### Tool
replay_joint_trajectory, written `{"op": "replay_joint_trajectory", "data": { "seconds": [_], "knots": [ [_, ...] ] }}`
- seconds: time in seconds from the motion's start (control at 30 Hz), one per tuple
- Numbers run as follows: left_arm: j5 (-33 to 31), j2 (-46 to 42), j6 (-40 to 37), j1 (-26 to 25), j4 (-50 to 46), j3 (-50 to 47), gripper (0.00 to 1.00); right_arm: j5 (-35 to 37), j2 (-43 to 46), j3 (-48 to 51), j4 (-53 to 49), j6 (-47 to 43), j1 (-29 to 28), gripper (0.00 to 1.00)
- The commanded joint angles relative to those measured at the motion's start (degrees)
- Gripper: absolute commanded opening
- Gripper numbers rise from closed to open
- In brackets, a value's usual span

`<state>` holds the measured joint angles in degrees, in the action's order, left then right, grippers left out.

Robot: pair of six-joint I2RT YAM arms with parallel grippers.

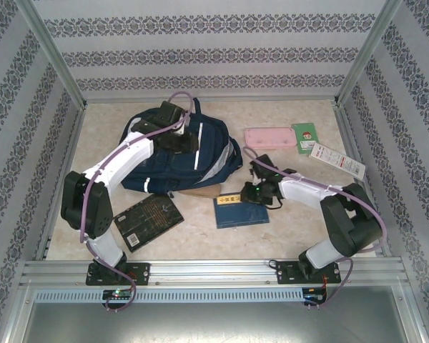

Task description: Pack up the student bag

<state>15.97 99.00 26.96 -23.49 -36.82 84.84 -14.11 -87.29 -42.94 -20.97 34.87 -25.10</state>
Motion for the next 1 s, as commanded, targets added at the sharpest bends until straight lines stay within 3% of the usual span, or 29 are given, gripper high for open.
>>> {"op": "replay_joint_trajectory", "data": {
  "seconds": [0.0,0.27,0.43,0.6,0.7,0.97],
  "knots": [
    [-1.96,-0.36,2.74,-2.66,1.85,0.08,0.38,3.59,1.48,4.1,-5.73,-1.25,4.55,0.32],
    [-2.13,2.57,3.54,-7.34,1.31,2.89,0.38,7.8,6.32,1.65,-9.05,0.15,6.0,0.35],
    [-1.67,2.78,3.89,-8.0,2.27,1.33,0.38,1.85,9.24,0.0,-6.66,-3.98,2.54,0.34],
    [-1.46,2.76,3.76,-7.98,2.91,0.87,0.37,0.15,2.86,-5.09,-4.85,-4.83,-5.41,0.28],
    [-1.64,2.6,3.36,-7.98,2.72,0.89,0.37,-0.29,-3.16,-8.13,-4.44,-4.23,-7.23,0.26],
    [-1.11,1.13,3.45,-8.02,3.4,-0.77,0.37,3.2,-11.44,-12.12,-5.82,-2.24,-1.95,0.18]
  ]
}}
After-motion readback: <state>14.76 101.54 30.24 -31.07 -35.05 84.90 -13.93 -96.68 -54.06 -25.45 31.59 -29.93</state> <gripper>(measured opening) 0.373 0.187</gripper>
